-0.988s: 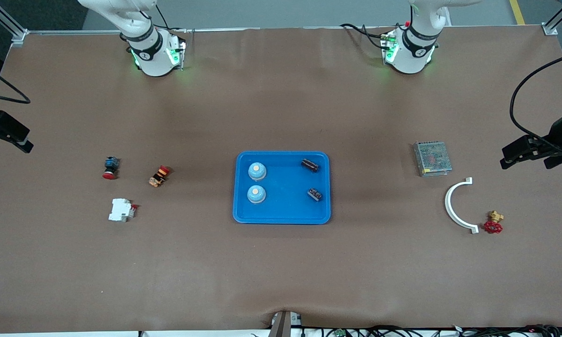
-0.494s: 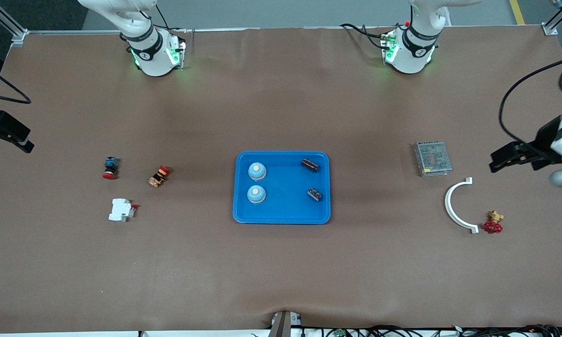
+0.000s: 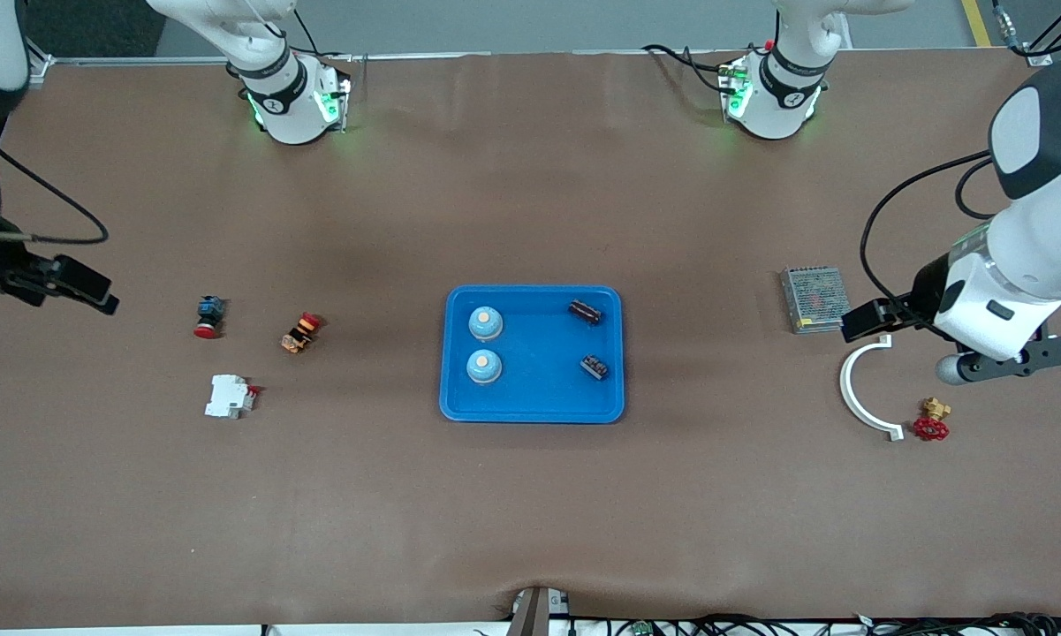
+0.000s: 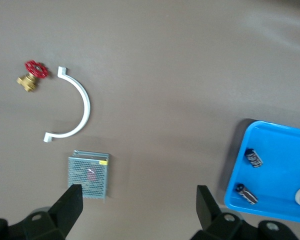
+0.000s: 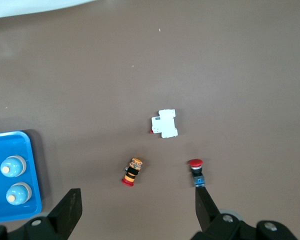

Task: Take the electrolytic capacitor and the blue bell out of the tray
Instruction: 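Move the left gripper to a capacitor while the right gripper reaches a bell, then grasp a capacitor with the left gripper while the right gripper grasps a bell, then lower the capacitor with the left gripper while the right gripper lowers the bell, then return the left gripper to the tray while the right gripper returns too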

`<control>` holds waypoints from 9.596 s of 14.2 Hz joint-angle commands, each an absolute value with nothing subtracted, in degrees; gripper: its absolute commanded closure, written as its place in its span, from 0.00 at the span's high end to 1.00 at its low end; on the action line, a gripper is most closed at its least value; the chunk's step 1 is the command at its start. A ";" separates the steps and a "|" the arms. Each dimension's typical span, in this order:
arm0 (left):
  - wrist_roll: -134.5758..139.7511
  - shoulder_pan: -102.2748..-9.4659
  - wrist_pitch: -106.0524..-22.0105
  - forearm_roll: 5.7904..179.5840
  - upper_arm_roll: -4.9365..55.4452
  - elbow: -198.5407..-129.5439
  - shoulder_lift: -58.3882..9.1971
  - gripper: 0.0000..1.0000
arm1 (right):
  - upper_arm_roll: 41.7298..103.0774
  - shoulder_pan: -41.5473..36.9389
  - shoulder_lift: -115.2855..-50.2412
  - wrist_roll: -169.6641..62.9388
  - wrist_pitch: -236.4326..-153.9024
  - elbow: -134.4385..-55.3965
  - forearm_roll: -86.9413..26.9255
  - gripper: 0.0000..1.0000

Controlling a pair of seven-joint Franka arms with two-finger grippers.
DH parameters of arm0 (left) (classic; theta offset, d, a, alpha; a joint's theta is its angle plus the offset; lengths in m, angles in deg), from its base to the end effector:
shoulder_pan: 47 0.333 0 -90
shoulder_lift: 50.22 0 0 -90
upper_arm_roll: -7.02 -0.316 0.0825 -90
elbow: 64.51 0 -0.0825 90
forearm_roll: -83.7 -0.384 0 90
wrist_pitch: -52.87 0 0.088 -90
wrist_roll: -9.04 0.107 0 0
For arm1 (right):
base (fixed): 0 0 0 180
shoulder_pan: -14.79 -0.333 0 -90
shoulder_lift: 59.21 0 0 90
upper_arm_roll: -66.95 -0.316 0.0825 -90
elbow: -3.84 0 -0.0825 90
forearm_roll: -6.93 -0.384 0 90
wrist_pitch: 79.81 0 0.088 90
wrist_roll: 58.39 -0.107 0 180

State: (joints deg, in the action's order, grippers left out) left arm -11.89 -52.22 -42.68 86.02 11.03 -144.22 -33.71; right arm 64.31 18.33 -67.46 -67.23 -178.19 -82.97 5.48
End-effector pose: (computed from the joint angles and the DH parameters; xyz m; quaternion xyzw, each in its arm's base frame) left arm 0.6382 -0.1016 0.5455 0.9940 0.1053 -0.0131 0.0276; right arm 0.6107 -0.0092 0.5806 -0.9957 0.0867 -0.0279 0.0178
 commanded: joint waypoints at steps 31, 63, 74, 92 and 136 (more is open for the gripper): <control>-82.46 -76.17 -75.10 79.83 13.43 -143.96 -6.19 1.00 | 64.14 -13.49 -80.91 -113.05 -212.60 -105.93 3.32 1.00; -84.13 -77.67 -78.26 78.16 13.34 -144.31 -0.03 1.00 | 64.32 -23.35 -99.11 -125.37 -221.31 -96.35 4.38 1.00; -86.15 -77.67 -78.26 76.49 13.34 -144.40 0.14 0.80 | 64.32 -23.35 -98.76 -125.54 -219.91 -93.10 3.32 0.00; -79.31 -74.61 -70.80 74.38 13.34 -143.69 -7.23 0.21 | 64.41 5.71 -87.87 -72.51 -186.78 -84.75 3.41 0.00; 3.41 -31.18 -83.01 68.31 13.52 -166.19 -14.09 0.21 | 64.76 35.10 -104.47 -24.03 -211.11 -86.60 12.02 0.01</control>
